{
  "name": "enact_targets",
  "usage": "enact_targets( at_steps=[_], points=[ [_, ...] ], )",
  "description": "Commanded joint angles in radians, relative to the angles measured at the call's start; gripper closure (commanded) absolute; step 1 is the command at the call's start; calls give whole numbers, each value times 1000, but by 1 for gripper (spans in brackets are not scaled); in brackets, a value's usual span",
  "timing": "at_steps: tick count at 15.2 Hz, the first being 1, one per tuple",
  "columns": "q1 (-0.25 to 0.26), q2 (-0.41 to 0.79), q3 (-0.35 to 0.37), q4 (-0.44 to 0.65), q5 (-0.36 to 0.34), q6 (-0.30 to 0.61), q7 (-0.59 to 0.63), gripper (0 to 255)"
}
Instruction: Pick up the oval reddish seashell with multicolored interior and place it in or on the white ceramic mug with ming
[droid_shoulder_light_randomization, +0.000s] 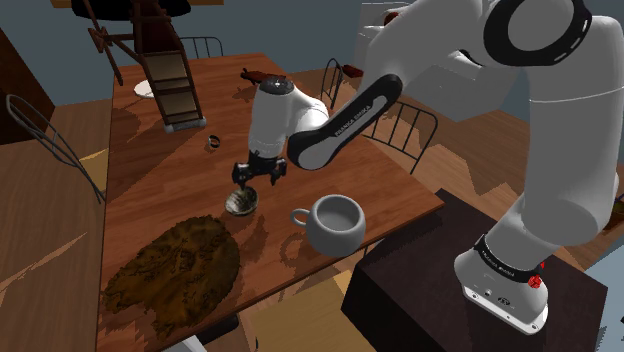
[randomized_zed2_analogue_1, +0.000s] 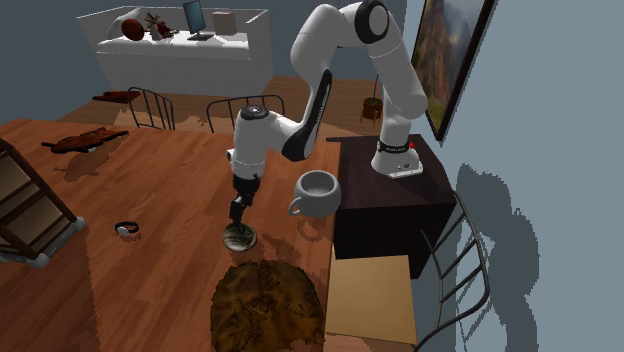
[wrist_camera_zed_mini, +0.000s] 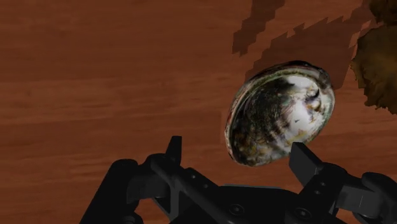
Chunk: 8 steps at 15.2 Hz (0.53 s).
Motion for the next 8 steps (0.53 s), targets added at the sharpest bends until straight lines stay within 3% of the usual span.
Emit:
enact_targets(
  at_steps=[1,8],
  points=[
    [8,24,-11,14,-9,6,6,0],
    [38,80,-46,43,-45,31,29,0]
  ],
)
